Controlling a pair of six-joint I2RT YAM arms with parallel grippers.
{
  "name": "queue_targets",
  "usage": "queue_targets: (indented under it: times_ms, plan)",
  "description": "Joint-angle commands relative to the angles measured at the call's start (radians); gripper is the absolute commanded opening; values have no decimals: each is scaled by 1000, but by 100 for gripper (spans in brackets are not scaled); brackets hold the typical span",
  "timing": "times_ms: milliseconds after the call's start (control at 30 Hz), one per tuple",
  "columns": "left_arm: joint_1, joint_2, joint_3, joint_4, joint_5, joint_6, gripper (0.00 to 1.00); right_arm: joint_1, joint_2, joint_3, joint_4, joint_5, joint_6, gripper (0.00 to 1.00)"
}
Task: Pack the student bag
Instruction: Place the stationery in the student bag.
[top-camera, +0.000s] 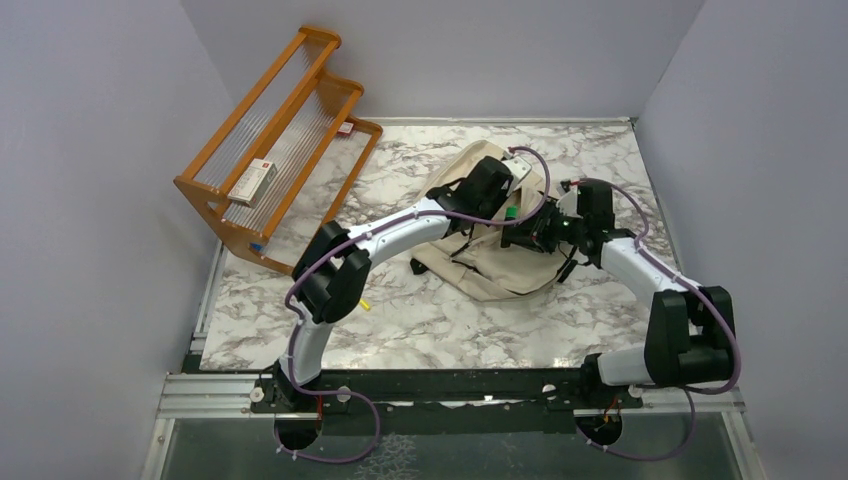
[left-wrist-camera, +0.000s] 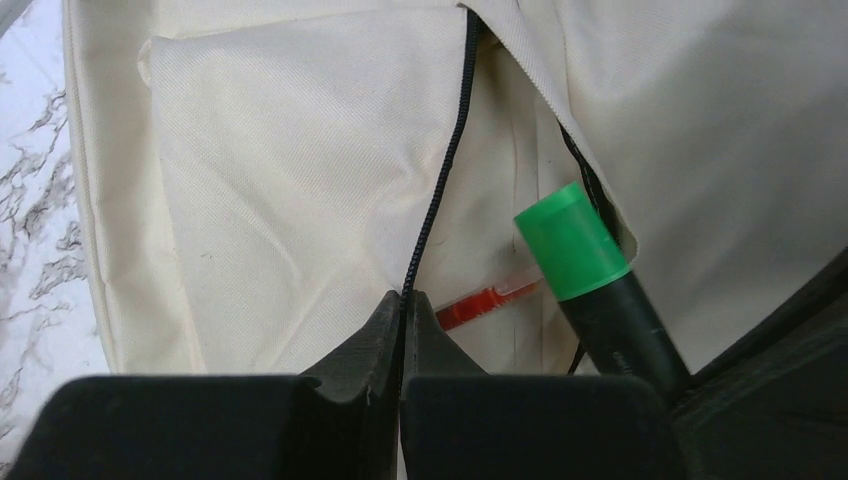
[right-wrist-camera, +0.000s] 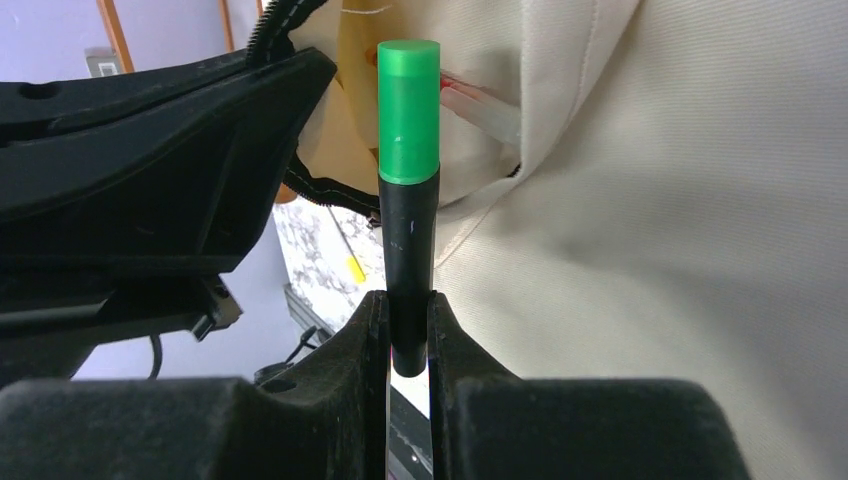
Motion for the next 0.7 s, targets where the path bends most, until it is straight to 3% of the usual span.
queue_targets:
  times_ms: [0, 400, 667]
  plan:
    - [-7, -77, 30, -1, 39, -39, 0, 23, 47, 26, 85, -70, 42, 0]
    - [-10, -120, -6, 7, 54, -73, 0, 35, 150, 96, 182, -50, 89, 0]
    - [-8, -141, -15, 14, 52, -54, 0, 36, 218, 74, 334, -20, 197, 0]
